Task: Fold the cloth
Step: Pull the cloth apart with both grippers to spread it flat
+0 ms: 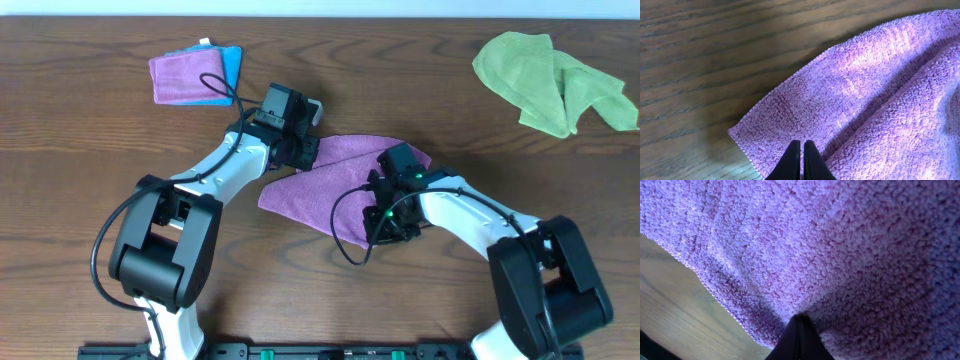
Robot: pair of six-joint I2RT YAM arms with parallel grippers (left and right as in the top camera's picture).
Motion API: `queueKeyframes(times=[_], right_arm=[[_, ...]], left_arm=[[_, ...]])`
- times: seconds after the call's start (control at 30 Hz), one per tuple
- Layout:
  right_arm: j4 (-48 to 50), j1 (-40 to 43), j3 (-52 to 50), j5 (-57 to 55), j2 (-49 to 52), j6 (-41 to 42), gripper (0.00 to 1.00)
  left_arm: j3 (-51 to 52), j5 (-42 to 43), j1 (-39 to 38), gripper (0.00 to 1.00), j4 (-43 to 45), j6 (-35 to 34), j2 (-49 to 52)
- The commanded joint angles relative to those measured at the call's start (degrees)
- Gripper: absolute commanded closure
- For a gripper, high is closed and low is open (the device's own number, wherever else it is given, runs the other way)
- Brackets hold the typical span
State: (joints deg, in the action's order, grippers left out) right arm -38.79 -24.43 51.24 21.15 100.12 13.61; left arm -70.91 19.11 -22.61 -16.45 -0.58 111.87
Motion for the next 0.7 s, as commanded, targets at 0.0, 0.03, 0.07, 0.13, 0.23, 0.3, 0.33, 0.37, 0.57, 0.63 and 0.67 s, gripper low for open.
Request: queueKeyframes(times=[0.0,0.03,0.07,0.13,0.23,0.3,0.33,0.37,0.57,0.63,0.67], right_arm=[[-0.39,-1.20,-1.44,-4.22,1.27,-0.13,0.99],[-0.37,-1.20,-1.44,-4.24,1.27,-0.13,0.99],[-0.26,-1.20,-1.44,-4.24,1.27,-0.13,0.99],[-0.15,-1.20,-1.44,-4.24,1.27,-0.13,0.99],[-0.17,-1.20,-1.44,-4.24,1.27,-0.13,0.99],[-0.17,-1.20,-1.44,-4.22,1.27,-0.13,0.99],[-0.20,-1.20,-1.44,-4.22,1.27,-0.13,0.99],[-0.20,-1.20,-1.44,-4.22,1.27,-0.13,0.99],[-0.22,-1.20,-1.44,-4.22,1.27,-0.11,0.99],[-0.22,-1.20,-1.44,-4.20,1.27,-0.11,0.99],[-0.24,-1.20,-1.44,-4.20,1.27,-0.11,0.99]], left_arm=[[-0.11,0.00,-0.31,0.94,0.22,0.20,0.57],[-0.11,0.00,-0.39,0.94,0.57,0.20,0.57],[-0.11,-0.02,-0.46,0.94,0.85,0.20,0.57],[-0.11,-0.26,-0.52,0.94,0.81,0.24,0.79],[-0.07,-0.83,-0.57,0.95,0.74,0.44,1.44],[-0.07,-1.33,-0.57,0.94,0.72,0.42,2.21],[-0.07,-1.36,-0.57,0.94,0.72,0.42,2.56],[-0.07,-1.38,-0.57,0.94,0.72,0.42,2.84],[-0.07,-2.25,-0.57,0.94,1.03,0.44,4.68],[-0.07,-3.08,-0.57,0.94,1.11,0.44,5.05],[-0.07,-3.19,-0.57,0.94,1.25,0.44,5.20]])
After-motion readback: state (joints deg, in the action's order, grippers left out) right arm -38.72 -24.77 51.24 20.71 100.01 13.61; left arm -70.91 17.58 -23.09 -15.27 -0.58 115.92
